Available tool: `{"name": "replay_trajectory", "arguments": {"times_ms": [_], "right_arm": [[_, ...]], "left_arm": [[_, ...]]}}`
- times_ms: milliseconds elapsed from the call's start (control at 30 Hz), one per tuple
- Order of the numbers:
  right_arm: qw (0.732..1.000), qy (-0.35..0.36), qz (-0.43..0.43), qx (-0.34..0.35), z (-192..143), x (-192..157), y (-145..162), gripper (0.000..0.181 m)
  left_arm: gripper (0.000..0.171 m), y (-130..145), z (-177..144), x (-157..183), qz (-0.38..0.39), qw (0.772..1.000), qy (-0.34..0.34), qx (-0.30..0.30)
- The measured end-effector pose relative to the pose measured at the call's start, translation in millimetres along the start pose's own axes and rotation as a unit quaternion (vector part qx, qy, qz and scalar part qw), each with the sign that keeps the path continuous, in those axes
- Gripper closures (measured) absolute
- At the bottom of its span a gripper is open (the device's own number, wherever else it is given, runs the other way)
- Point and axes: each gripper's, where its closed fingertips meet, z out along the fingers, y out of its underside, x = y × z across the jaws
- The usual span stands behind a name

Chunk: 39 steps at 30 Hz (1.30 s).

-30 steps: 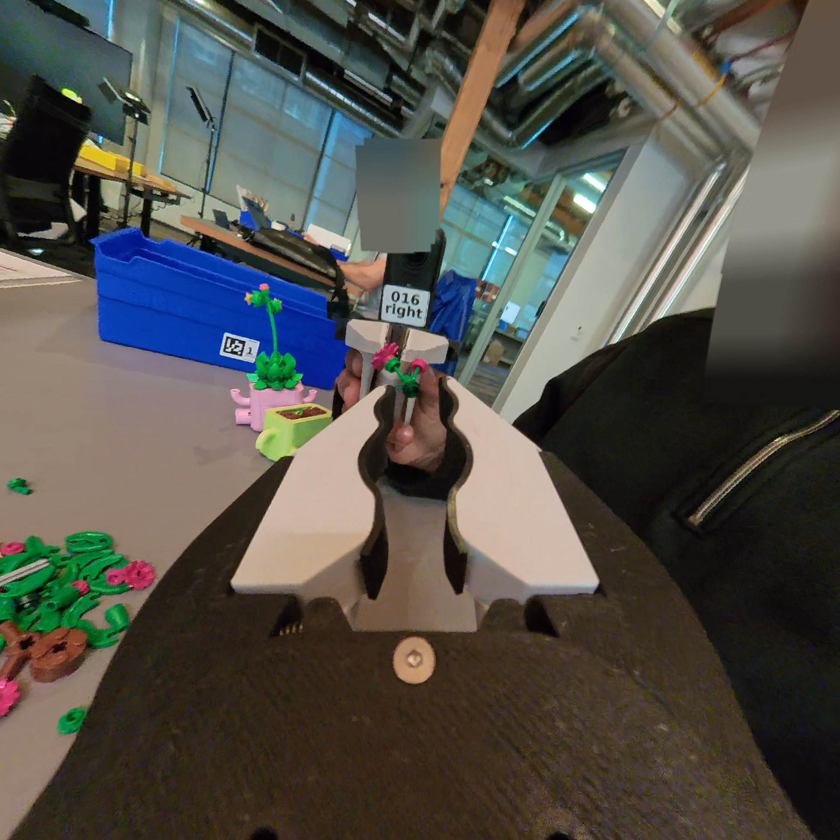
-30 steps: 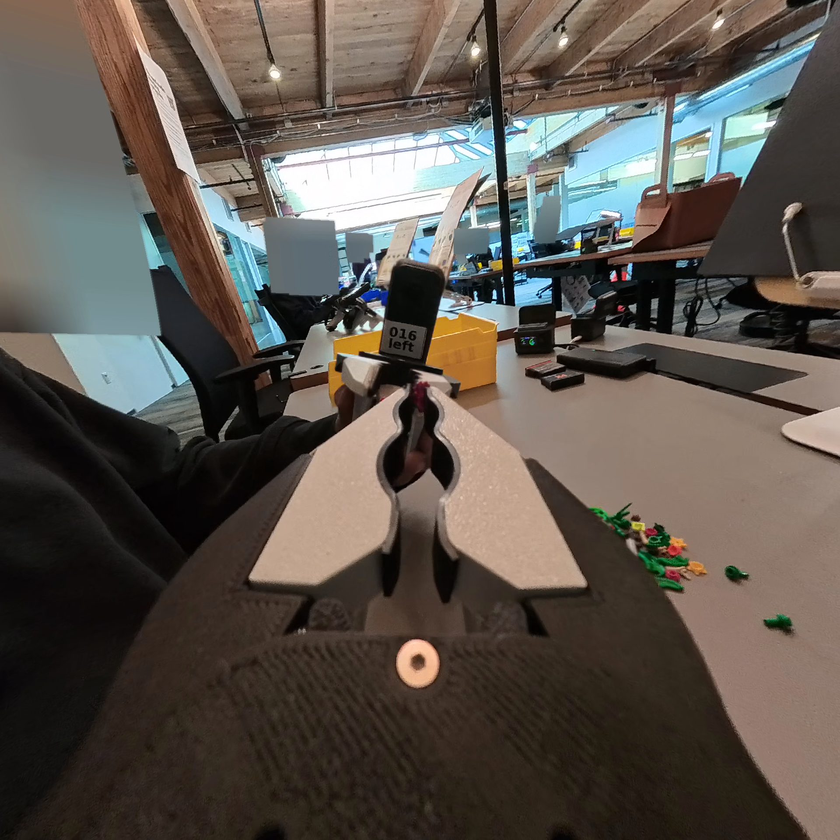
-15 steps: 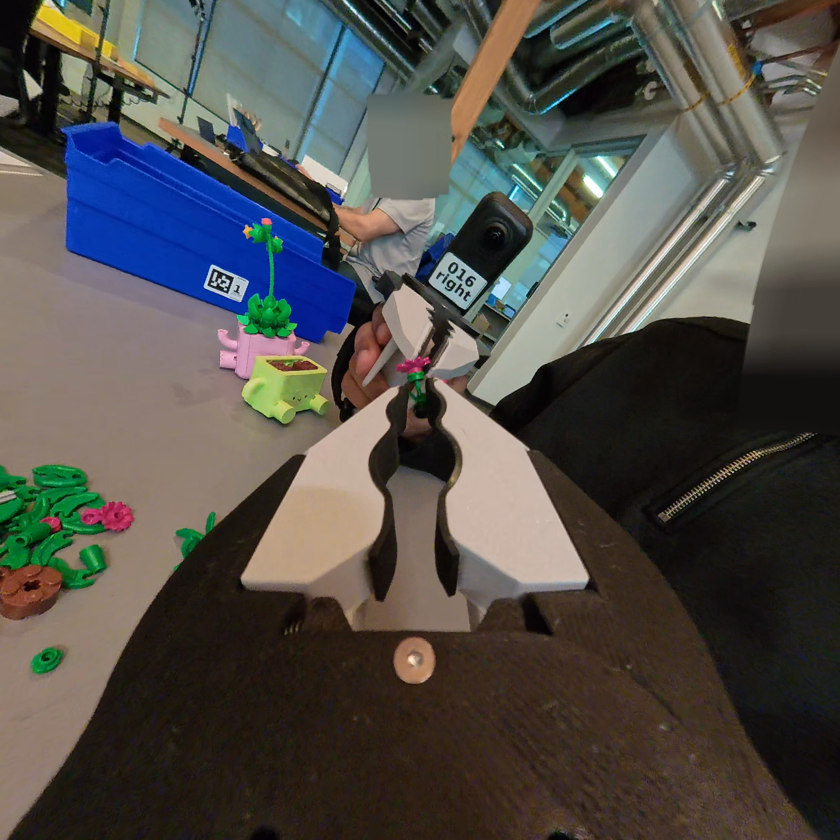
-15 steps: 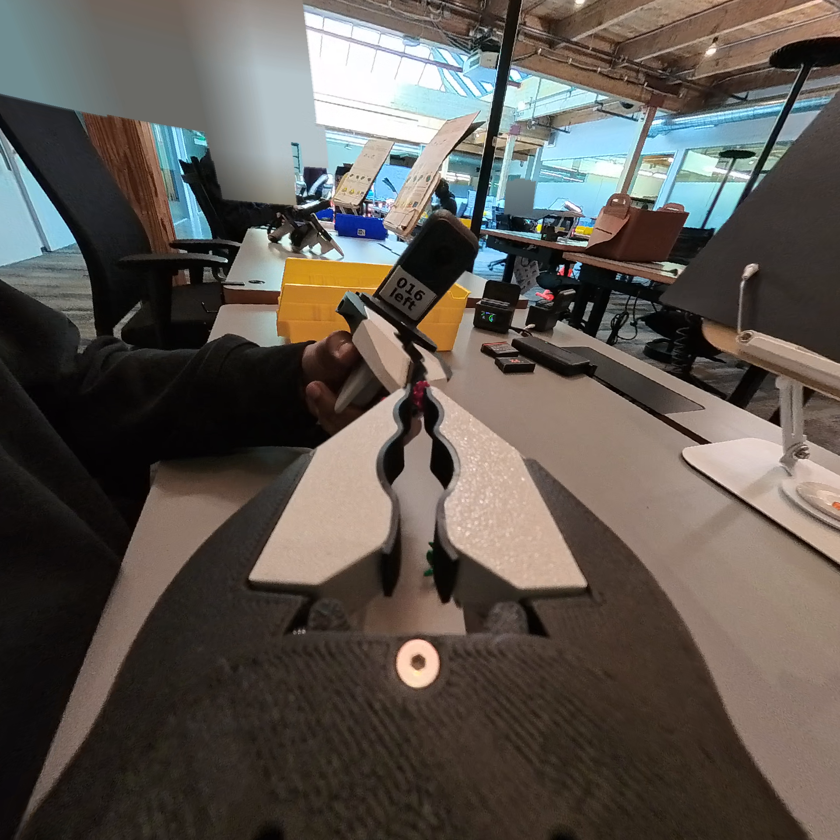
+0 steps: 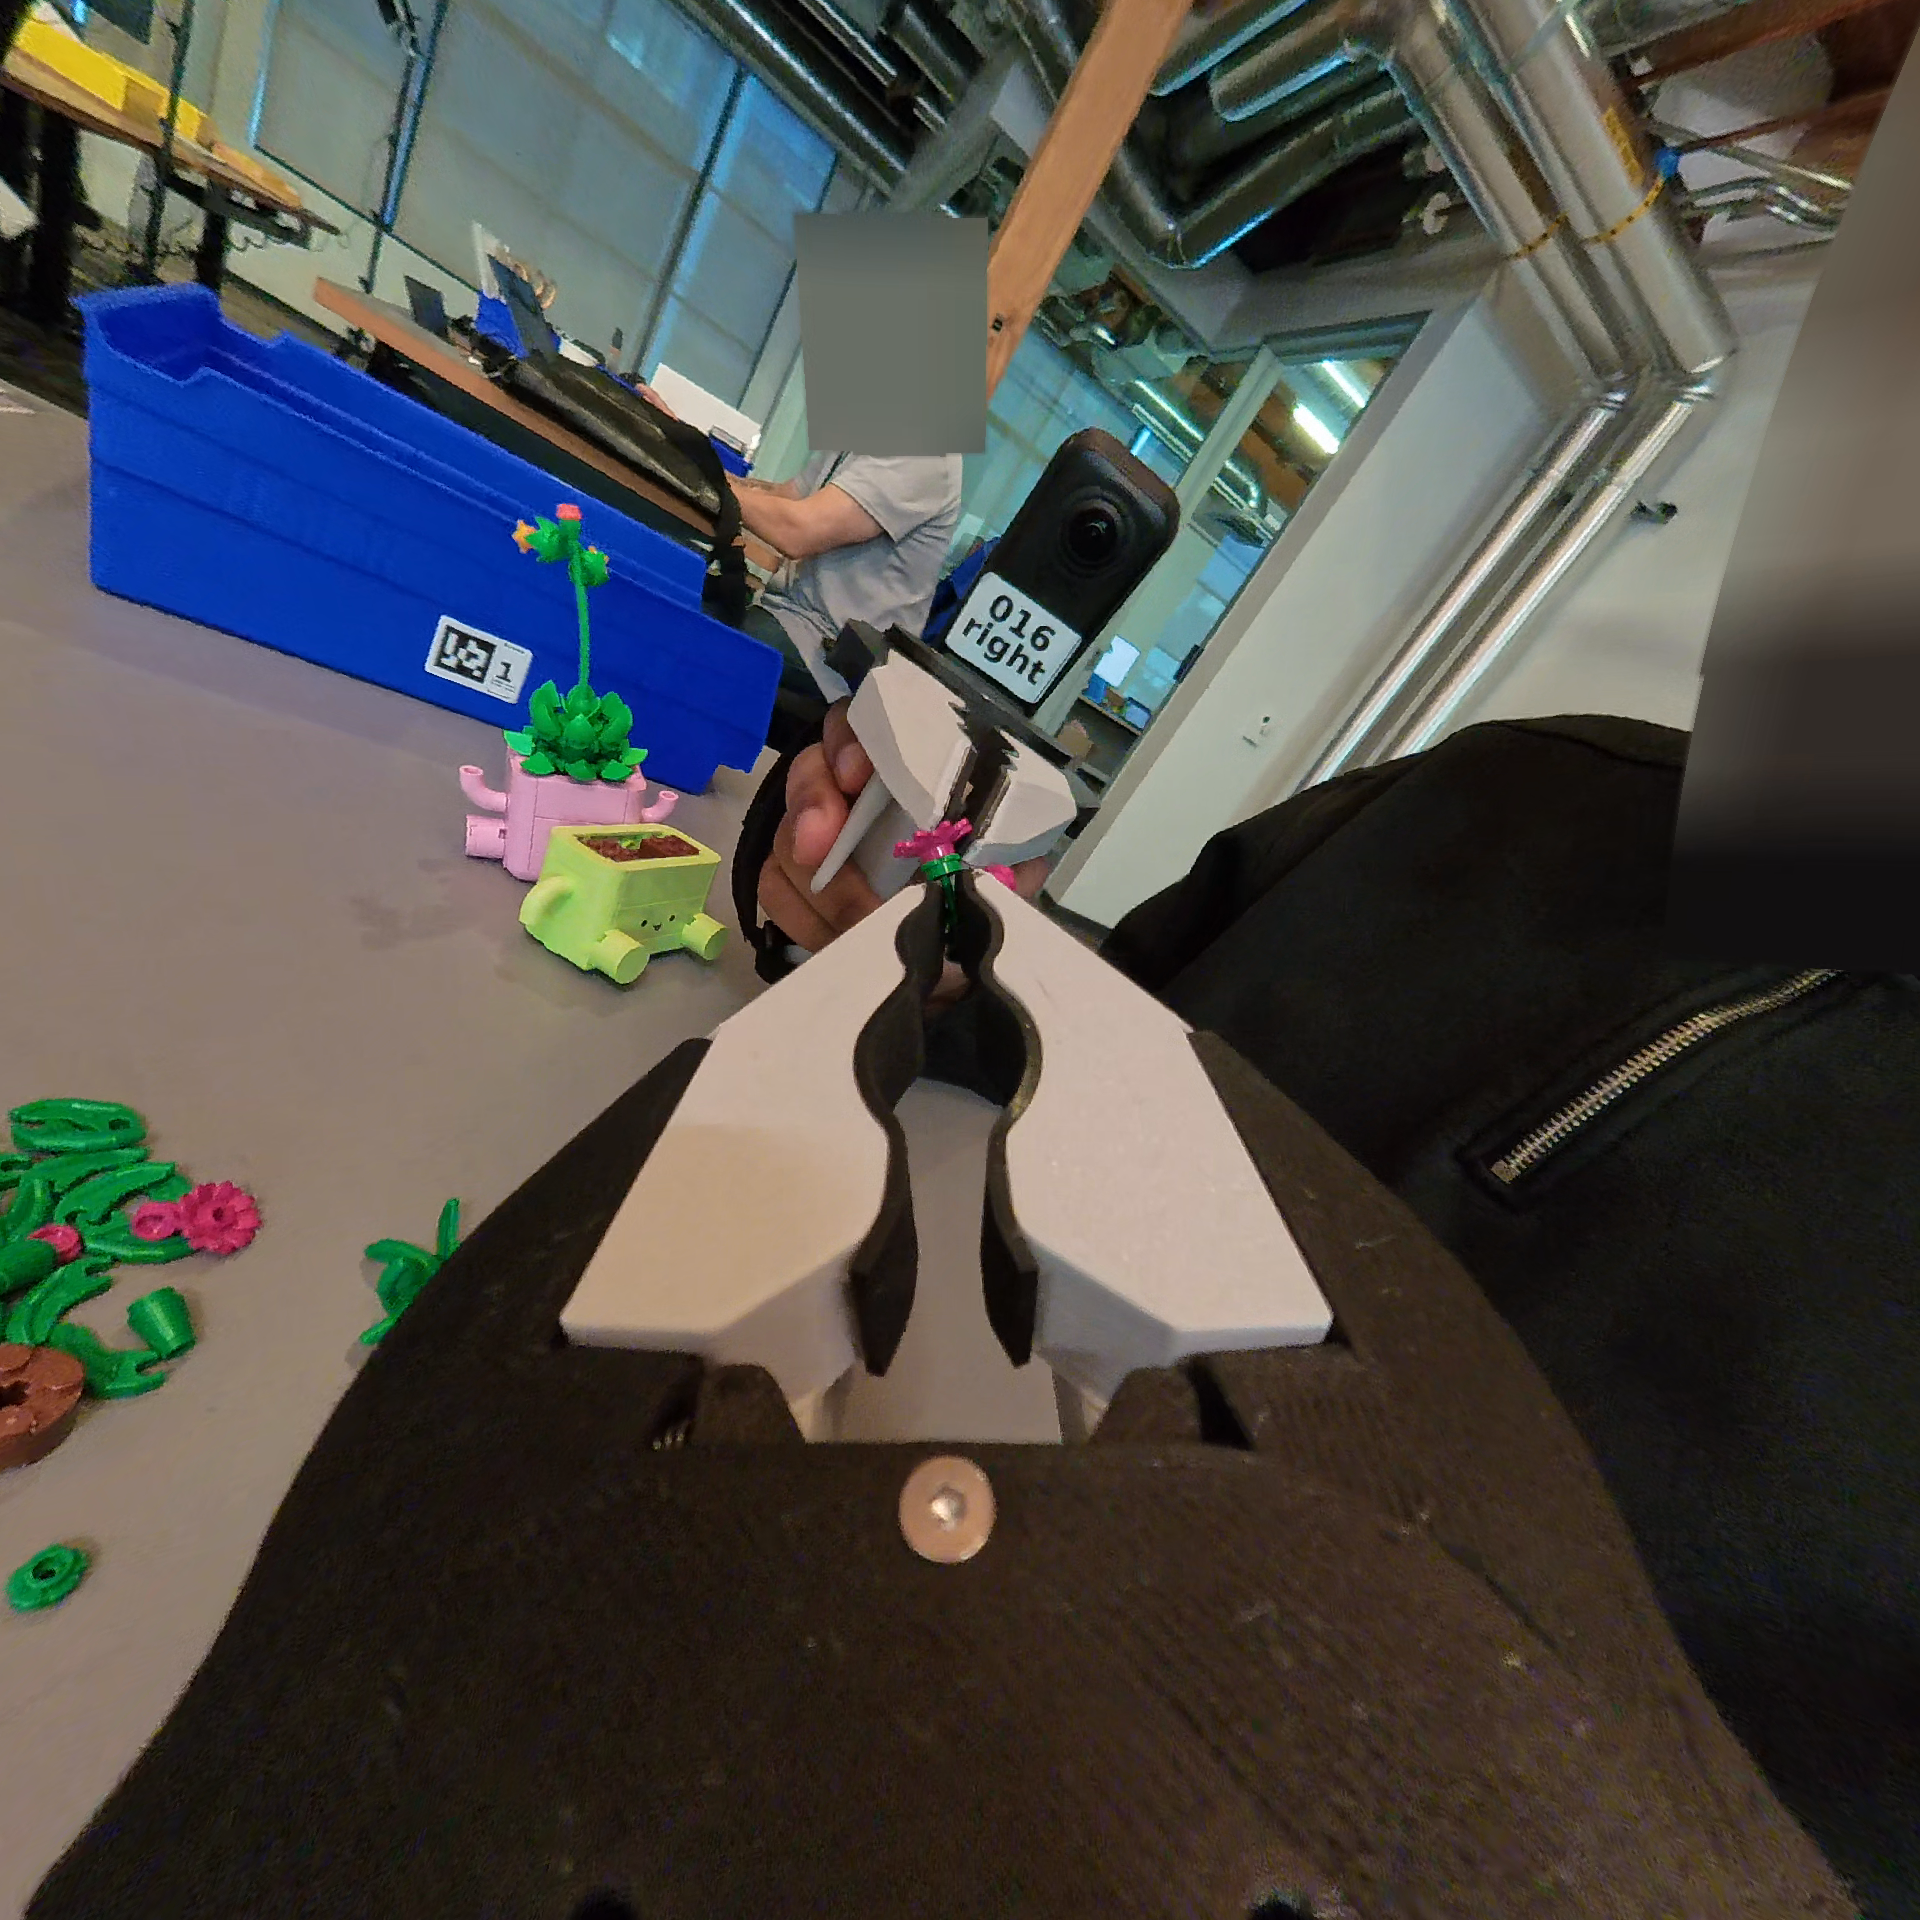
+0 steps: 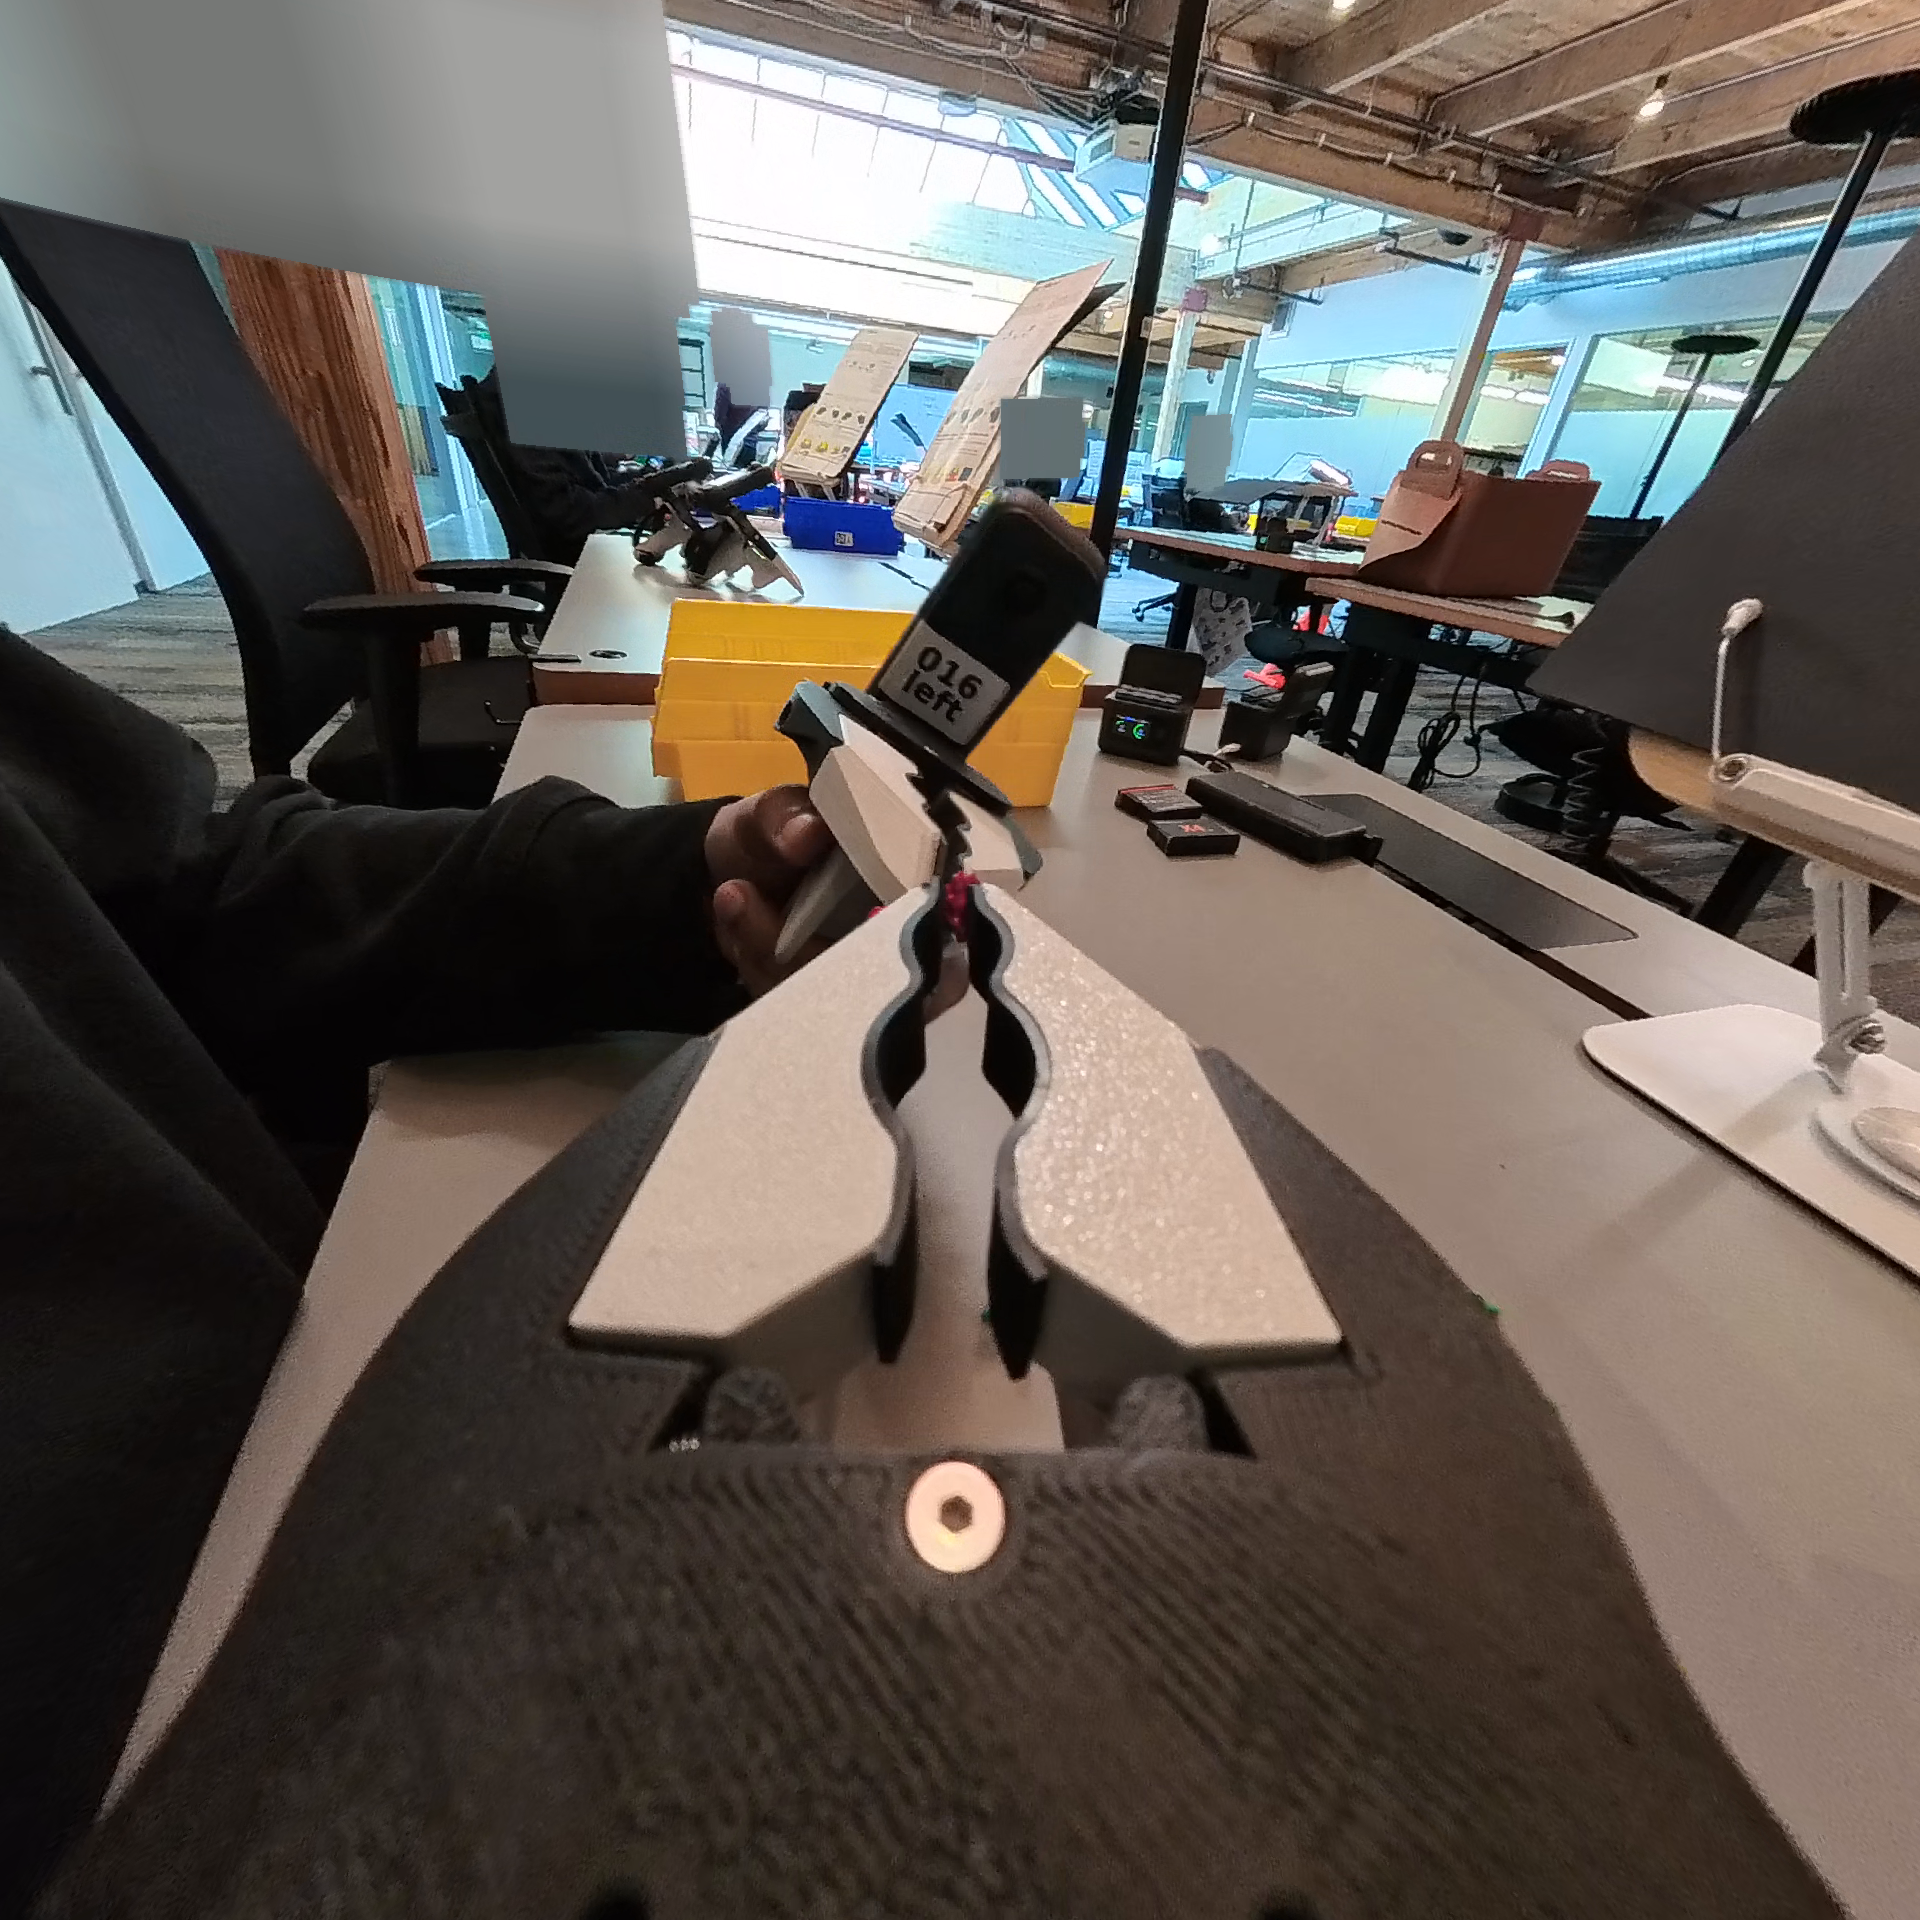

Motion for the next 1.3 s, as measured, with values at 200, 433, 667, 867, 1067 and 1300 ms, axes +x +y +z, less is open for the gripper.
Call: {"name": "replay_trajectory", "arguments": {"times_ms": [200,433,667,867,1067,1300], "right_arm": [[0.998,0.038,-0.043,-0.018,-1,3,0,0.181],[0.989,0.120,-0.075,-0.044,-2,20,3,0.181],[0.988,0.151,0.019,0.036,-29,47,-15,0.181],[0.984,0.159,0.077,-0.032,-14,61,22,0.181],[0.943,0.198,0.131,-0.235,12,80,107,0.181],[0.931,0.222,0.127,-0.262,12,91,123,0.172]], "left_arm": [[0.171,0,0,-2,0.025,1.000,-0.017,-0.005],[0.171,0,-2,-4,0.054,0.998,-0.034,-0.011],[0.171,-5,-13,-15,0.061,0.995,-0.078,0.003],[0.171,-12,-22,-34,0.093,0.984,-0.154,0.009],[0.171,-8,-53,-83,0.162,0.925,-0.340,-0.049],[0.171,13,-57,-108,0.259,0.851,-0.429,-0.157]]}}
